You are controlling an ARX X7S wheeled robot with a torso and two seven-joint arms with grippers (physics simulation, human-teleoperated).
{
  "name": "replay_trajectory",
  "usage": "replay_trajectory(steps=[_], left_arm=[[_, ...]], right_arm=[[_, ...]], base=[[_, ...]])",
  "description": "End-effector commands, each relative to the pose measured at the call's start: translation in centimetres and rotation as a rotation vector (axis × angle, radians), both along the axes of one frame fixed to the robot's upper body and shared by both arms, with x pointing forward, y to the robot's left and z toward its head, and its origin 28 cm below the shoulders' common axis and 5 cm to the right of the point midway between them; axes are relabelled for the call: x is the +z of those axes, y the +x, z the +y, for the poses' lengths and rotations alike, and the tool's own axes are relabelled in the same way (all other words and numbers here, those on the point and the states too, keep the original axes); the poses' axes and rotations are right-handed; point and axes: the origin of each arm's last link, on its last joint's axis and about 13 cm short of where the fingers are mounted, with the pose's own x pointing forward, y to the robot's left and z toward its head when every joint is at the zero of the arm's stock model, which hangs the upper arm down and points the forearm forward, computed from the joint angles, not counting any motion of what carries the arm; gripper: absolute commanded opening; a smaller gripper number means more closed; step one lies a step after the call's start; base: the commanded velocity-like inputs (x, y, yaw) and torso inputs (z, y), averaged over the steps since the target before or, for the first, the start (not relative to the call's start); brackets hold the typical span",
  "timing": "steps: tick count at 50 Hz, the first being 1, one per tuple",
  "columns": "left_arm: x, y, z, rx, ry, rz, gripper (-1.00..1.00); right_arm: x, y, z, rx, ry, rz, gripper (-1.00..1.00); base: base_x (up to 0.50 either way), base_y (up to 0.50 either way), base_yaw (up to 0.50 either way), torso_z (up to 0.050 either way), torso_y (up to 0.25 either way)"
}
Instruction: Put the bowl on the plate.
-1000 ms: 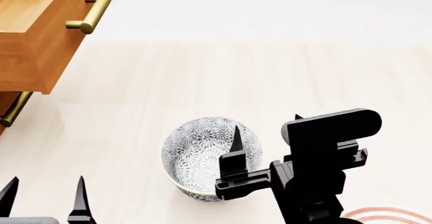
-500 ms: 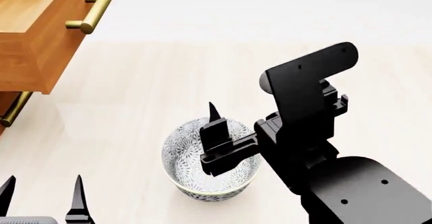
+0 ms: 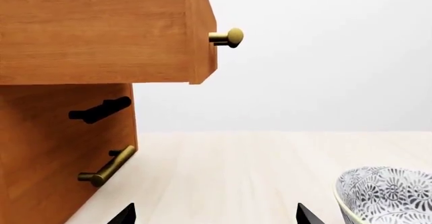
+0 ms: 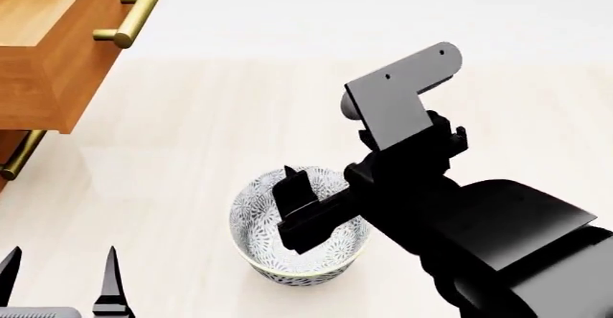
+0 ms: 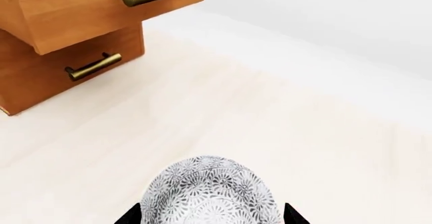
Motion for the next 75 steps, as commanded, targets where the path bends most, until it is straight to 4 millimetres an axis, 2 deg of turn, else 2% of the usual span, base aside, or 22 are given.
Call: replay_trajectory(steps=[1,14,31,46,75], left_arm=[[0.2,0.0,0.0,0.0,0.003,-0.002,1.0],[0.3,0.0,-0.1,0.0,0.008,-0.005,1.0],[0.6,0.0,-0.2,-0.006,0.013,-0.01,1.0],[0.6,0.0,-0.2,-0.006,0.013,-0.01,1.0],[0.5,0.0,-0.3,-0.009,0.011,-0.008,1.0]], right_arm=[[-0.1,0.3,1.1,0.083,-0.019,0.104,1.0],[-0.5,0.4,1.4,0.103,-0.031,0.136,1.0],[-1.0,3.3,1.9,0.063,-0.112,0.189,1.0],[-1.9,3.9,3.7,0.109,-0.198,0.239,1.0],[-2.7,4.8,5.4,0.15,-0.282,0.265,1.0]], base=[[0.0,0.0,0.0,0.0,0.0],[0.0,0.0,0.0,0.0,0.0],[0.0,0.0,0.0,0.0,0.0],[0.0,0.0,0.0,0.0,0.0],[0.0,0.0,0.0,0.0,0.0]])
